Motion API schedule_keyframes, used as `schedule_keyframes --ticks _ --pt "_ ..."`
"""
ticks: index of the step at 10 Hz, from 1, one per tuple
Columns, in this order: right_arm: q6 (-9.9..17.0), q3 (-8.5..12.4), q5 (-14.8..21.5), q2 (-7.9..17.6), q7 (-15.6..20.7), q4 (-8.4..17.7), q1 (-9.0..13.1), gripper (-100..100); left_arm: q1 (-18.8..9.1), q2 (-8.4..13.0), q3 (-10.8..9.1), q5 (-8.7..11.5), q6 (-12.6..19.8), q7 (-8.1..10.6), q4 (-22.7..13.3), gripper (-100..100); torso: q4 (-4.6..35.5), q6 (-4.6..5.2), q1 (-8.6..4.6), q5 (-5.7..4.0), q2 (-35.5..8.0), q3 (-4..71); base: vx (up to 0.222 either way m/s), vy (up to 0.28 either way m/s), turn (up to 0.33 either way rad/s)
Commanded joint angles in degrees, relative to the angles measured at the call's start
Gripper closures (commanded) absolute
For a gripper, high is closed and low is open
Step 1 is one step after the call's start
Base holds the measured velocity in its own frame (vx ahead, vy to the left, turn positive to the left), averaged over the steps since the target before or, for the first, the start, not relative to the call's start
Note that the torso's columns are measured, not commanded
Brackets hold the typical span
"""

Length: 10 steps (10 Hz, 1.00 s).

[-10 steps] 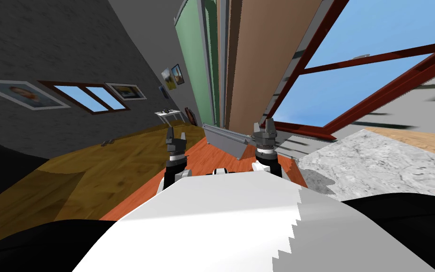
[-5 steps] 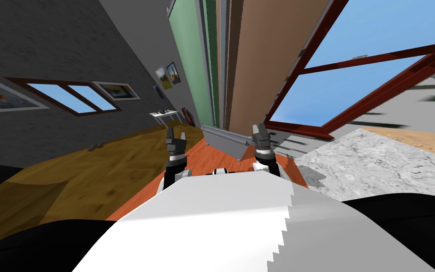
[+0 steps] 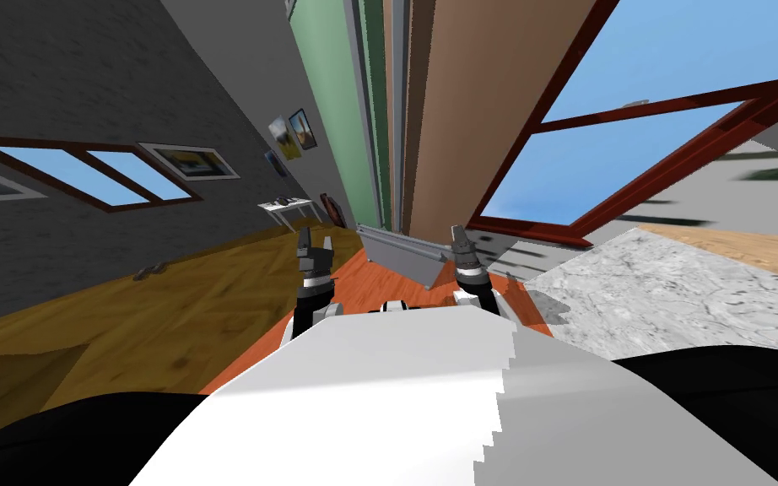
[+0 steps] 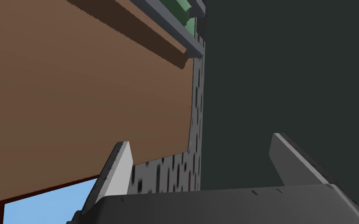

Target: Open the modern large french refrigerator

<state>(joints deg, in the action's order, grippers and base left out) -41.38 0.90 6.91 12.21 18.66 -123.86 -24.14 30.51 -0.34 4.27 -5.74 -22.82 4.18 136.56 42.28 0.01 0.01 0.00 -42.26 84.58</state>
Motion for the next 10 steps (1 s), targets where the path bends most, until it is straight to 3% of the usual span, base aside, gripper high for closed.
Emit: schedule_keyframes --ticks 1,10 --pt "-1.36 0.55 1.59 0.67 4.12 2.52 0.52 -100 0.0 0.0 0.0 0.0 0.0 0.0 0.0 0 0.0 -0.02 -0.03 0.0 -0.03 -0.01 0.096 0.042 -0.093" --pt "-4.8 2.57 5.8 2.06 17.13 9.54 1.99 -100 0.0 0.0 0.0 0.0 0.0 0.0 0.0 0 0.0 0.0 -0.02 -0.01 0.02 0.01 0.089 0.054 -0.074"
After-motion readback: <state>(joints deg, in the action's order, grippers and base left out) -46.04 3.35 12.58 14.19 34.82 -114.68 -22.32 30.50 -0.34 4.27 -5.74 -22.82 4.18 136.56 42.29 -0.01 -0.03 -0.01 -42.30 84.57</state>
